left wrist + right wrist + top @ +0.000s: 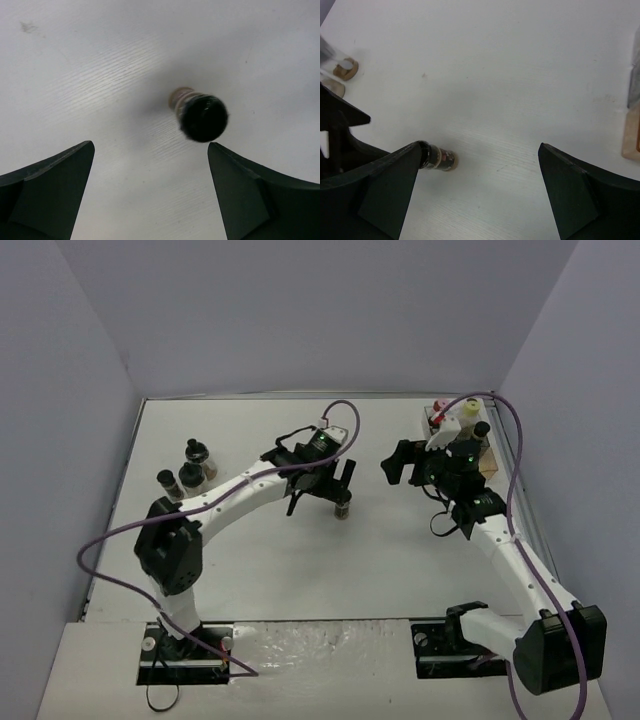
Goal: Organize the condiment bottles
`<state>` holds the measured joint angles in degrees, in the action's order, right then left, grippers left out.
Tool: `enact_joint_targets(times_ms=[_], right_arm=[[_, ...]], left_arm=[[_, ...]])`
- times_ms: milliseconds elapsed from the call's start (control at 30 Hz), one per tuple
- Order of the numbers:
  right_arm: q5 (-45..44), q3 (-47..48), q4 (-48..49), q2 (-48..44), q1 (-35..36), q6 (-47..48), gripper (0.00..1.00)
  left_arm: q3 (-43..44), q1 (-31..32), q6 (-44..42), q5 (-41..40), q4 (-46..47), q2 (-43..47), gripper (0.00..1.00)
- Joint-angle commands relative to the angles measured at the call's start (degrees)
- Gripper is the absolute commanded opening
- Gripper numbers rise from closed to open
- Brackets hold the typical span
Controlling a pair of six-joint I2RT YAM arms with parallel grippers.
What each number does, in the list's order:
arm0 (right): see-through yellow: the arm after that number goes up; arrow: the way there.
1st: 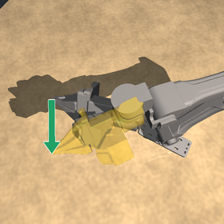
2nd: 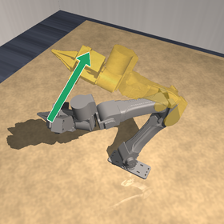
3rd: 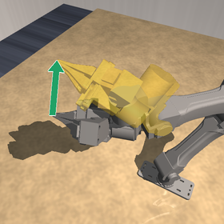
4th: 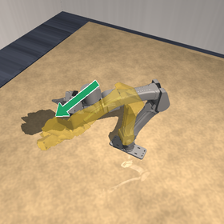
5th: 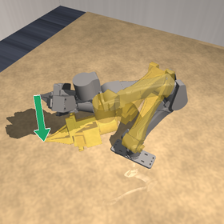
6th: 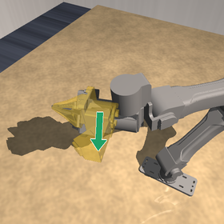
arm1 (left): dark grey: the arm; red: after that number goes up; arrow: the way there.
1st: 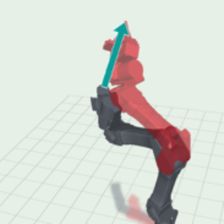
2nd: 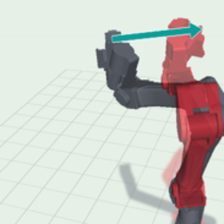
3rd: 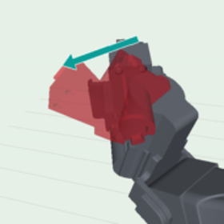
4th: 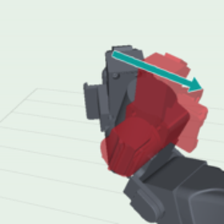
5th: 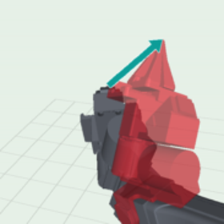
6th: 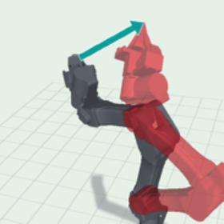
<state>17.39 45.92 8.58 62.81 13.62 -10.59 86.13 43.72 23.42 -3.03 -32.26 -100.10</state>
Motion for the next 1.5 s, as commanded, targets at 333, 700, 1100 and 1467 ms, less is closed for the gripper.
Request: enact_joint_targets(times_ms=[333,700,1100,1467], right_arm=[[-8.38,9.50,-2.19,16.59,19.73,8.07,0.98],[-15.20,10.35,-2.07,26.60,23.94,5.17,0.78],[-19.26,10.65,-1.09,26.59,22.50,5.97,0.07],[-22.51,21.38,-7.33,21.39,-0.54,5.76,0.00]], left_arm=[[-18.78,-15.47,-5.27,0.18,1.23,35.68,0.97],[-25.08,-23.79,-4.71,10.72,7.57,38.85,0.97],[-26.64,-27.82,-4.96,11.64,8.00,40.79,0.97],[-26.45,-28.95,-4.35,12.60,7.39,39.80,0.97]])
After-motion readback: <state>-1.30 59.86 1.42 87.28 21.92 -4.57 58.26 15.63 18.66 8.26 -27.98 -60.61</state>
